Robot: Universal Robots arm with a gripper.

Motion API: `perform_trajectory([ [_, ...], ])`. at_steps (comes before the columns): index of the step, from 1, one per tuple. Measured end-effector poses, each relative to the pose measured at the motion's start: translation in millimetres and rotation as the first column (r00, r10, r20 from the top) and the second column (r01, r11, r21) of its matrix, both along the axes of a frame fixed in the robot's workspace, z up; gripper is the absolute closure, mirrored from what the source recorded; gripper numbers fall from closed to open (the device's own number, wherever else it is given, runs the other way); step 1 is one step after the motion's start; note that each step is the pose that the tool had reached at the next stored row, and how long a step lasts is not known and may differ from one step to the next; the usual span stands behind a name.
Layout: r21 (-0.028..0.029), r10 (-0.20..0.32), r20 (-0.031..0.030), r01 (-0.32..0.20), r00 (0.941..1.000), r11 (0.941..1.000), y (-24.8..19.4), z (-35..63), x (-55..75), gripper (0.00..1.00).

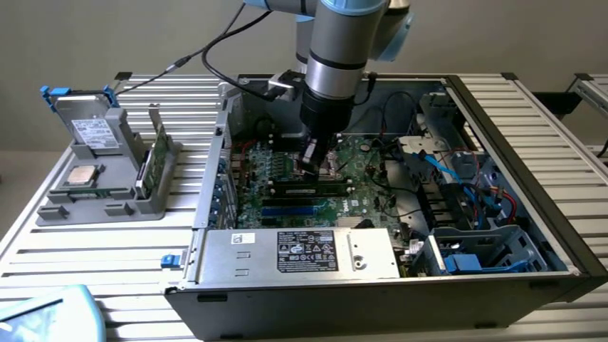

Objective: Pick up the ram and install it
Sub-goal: 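Press down the ram until it locks into place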

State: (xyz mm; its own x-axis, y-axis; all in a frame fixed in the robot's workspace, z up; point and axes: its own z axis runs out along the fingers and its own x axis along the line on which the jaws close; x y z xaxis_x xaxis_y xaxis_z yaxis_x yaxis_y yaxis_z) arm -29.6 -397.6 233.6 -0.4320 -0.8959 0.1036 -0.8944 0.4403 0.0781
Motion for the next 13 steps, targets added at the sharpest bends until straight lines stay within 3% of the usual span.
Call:
perform_trajectory([
  [7, -0.0013, -0.084, 0.0044, 0.084, 0.9965, 0.9965, 0.0, 0.1, 0.0, 0.9],
  [13, -0.0019, -0.158, 0.0074, 0.158, 0.9874, 0.9875, 0.0, 0.0, 0.0, 0.9],
])
